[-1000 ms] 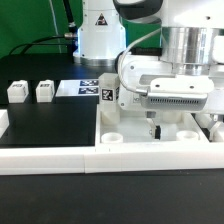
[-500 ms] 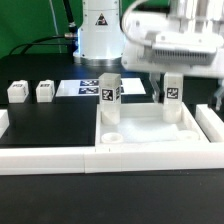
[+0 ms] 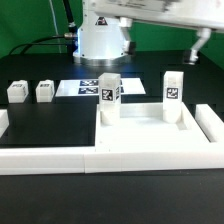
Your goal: Assemble square table
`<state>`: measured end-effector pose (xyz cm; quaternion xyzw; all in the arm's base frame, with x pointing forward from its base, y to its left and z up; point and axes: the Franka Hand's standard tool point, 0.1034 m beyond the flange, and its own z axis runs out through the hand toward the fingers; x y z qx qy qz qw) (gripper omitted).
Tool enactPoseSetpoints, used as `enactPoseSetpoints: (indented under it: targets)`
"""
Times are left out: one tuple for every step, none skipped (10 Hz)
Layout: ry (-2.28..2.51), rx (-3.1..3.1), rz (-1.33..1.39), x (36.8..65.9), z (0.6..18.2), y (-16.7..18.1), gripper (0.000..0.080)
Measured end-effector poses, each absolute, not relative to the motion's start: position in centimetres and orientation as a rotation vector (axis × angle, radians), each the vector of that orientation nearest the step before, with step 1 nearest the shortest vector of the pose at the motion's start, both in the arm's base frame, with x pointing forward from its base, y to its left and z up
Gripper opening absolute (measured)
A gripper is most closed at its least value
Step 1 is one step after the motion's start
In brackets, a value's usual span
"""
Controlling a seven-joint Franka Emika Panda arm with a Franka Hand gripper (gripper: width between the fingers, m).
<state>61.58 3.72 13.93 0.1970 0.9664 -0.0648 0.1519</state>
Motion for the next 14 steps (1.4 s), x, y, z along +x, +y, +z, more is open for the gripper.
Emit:
enactPoseSetpoints:
  targets:
    - [2.754,0.638,-0.170,61.7,13.9,3.9,0.0649]
    - [2.728,0.733,-0.155,61.6,13.9,3.9,0.0649]
    - [2.714,0.779,-0.148,61.6,13.9,3.9,0.0649]
    - [2.678,0.887,-0.128,61.6,13.9,3.9,0.0649]
    - [2.634,1.015,-0.075,61.3,14.1,3.1,0.0649]
    - [2.573,1.206,-0.057,59.8,14.6,1.3,0.0649]
    - [2.513,1.355,-0.058,58.3,14.3,0.2,0.0649]
    - [2.489,1.428,-0.082,57.0,13.7,-1.1,0.0649]
    - [2.428,1.561,-0.102,55.2,13.3,-3.4,0.0649]
    - [2.372,1.659,-0.115,54.4,13.4,-5.9,0.0649]
    - [2.302,1.770,-0.122,53.3,12.6,-7.7,0.0649]
    - [2.224,1.890,-0.141,52.7,11.7,-8.8,0.0649]
    - [2.165,1.952,-0.129,52.8,11.8,-8.6,0.0649]
    - [2.125,1.996,-0.119,52.8,11.8,-8.4,0.0649]
